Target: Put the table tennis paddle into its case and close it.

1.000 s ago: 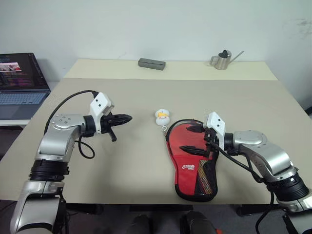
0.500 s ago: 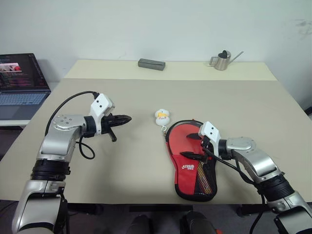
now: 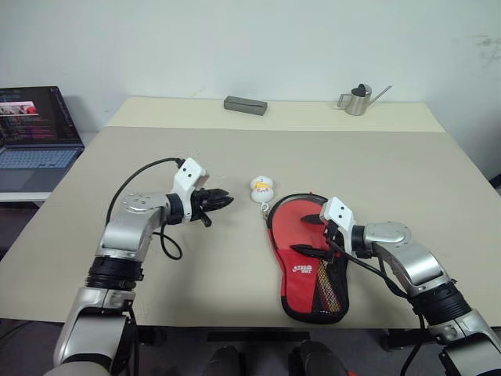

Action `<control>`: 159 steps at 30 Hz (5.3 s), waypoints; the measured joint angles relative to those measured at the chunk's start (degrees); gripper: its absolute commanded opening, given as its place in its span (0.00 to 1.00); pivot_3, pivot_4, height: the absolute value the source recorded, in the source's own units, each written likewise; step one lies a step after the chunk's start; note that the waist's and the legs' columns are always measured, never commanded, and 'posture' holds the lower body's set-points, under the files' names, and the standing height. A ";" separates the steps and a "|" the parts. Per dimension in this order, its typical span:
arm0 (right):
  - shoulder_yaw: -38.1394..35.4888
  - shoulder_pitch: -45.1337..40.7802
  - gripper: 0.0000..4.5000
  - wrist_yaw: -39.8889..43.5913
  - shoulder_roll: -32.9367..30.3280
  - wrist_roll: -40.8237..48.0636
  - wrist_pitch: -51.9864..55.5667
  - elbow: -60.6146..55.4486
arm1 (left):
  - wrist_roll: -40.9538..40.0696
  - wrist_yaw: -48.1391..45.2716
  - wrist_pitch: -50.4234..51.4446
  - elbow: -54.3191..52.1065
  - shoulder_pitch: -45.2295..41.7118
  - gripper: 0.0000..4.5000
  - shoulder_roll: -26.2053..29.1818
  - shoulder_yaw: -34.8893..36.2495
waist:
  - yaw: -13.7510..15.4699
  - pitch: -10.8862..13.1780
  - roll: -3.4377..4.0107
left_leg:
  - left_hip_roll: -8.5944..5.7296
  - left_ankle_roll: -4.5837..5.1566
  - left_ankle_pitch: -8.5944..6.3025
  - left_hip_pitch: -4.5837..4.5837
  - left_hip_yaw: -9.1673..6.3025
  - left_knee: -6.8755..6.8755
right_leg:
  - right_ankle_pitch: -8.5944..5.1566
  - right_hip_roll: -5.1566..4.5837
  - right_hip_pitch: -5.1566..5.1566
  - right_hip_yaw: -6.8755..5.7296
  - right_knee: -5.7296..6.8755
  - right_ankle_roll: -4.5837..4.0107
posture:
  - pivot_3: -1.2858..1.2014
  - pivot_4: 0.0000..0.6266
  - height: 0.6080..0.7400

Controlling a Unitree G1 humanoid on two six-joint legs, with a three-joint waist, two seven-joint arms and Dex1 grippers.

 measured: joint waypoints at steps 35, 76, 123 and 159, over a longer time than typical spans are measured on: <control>0.00 -0.52 1.00 0.03 2.69 -2.16 1.59 0.11 | 1.76 22.08 -1.61 30.01 -17.62 0.98 -19.05 4.25 | -0.20 -0.10 -0.15 | -0.02 -0.01 0.00 0.12 0.01 -0.01 | 0.01 0.02 0.09 -0.01 0.00 0.01 | 0.52 0.24 1.00; -1.86 2.32 1.00 -3.35 3.62 -2.49 6.48 -2.68 | 9.30 9.21 -6.08 37.21 -20.05 0.04 -18.93 -2.61 | 0.03 -0.21 -0.21 | -0.08 -0.02 0.00 0.30 -0.01 -0.02 | 0.00 0.02 0.31 -0.04 -0.03 0.04 | 0.52 0.24 1.00; -1.55 4.08 1.00 -5.20 3.85 -2.56 11.61 -6.80 | 30.83 29.65 -31.69 66.36 -36.40 0.04 -28.51 -6.15 | 0.02 -0.49 -0.46 | -0.08 -0.07 -0.10 1.01 -0.07 -0.24 | -0.21 0.04 1.17 -0.11 -0.51 0.49 | 0.52 0.24 1.00; -2.63 12.33 1.00 -13.85 5.05 -1.93 20.28 -21.50 | 43.26 40.50 -36.22 68.38 -42.83 0.04 -34.75 -12.29 | 0.16 -0.48 -0.46 | -0.11 -0.09 -0.11 0.83 -0.10 -0.93 | -0.06 0.01 1.06 -0.18 -1.28 0.28 | 0.52 0.24 1.00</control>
